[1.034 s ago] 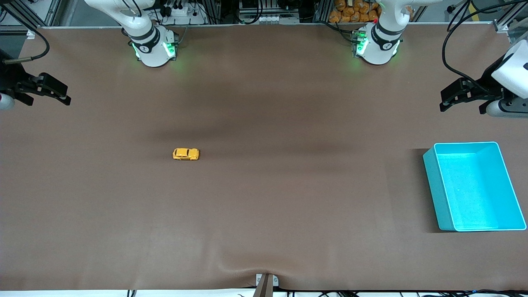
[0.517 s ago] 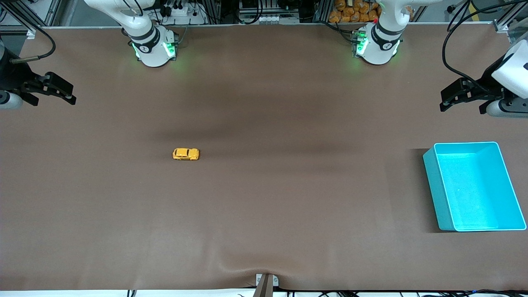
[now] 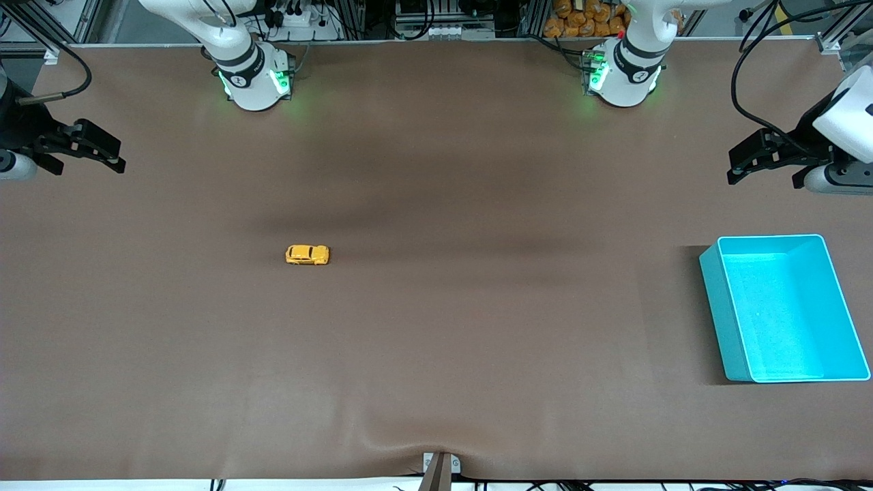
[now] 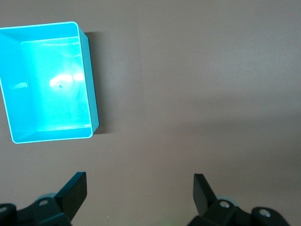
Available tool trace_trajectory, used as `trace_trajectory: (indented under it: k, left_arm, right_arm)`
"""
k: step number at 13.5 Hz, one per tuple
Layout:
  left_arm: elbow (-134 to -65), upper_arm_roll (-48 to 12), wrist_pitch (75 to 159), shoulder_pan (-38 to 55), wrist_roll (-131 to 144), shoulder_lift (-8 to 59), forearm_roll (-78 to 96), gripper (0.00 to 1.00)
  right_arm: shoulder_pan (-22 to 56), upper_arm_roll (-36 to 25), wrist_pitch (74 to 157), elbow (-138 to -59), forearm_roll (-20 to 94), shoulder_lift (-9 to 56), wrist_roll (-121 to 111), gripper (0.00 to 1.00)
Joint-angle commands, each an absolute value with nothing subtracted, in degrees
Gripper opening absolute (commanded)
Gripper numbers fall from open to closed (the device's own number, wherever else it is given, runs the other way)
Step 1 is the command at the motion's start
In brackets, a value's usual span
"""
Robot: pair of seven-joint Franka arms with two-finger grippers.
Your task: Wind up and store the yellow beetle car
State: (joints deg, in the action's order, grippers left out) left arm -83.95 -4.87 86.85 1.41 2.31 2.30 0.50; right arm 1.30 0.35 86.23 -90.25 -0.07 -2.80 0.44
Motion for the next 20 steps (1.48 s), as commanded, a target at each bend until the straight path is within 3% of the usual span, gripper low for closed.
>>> trace_trajectory:
  k: [1, 6, 10, 17, 20]
  left_arm:
    - [-83.4, -5.1, 86.3, 1.2, 2.0, 2.3, -0.8, 1.00]
    - [-83.3, -5.0, 86.3, 1.2, 2.0, 2.4, -0.8, 1.00]
    - [-83.3, -5.0, 86.3, 1.2, 1.9, 2.4, -0.8, 1.00]
    - [-83.3, -4.8, 86.3, 1.2, 2.6, 2.5, -0.8, 1.00]
    - [-83.1, -4.7, 86.3, 1.3, 3.2, 2.5, -0.9, 1.00]
  right_arm:
    - [1.6, 0.4, 85.4, -88.9, 0.1, -2.5, 0.5, 1.00]
    - [5.9, 0.4, 84.8, -88.8, -0.4, -2.4, 1.3, 1.00]
    - [14.5, 0.4, 85.8, -88.8, -0.3, 1.3, 1.1, 1.00]
    - [23.0, 0.4, 92.1, -90.1, -0.6, 8.8, -0.6, 1.00]
    - [23.4, 0.4, 97.8, -95.1, -0.6, 9.8, -9.6, 1.00]
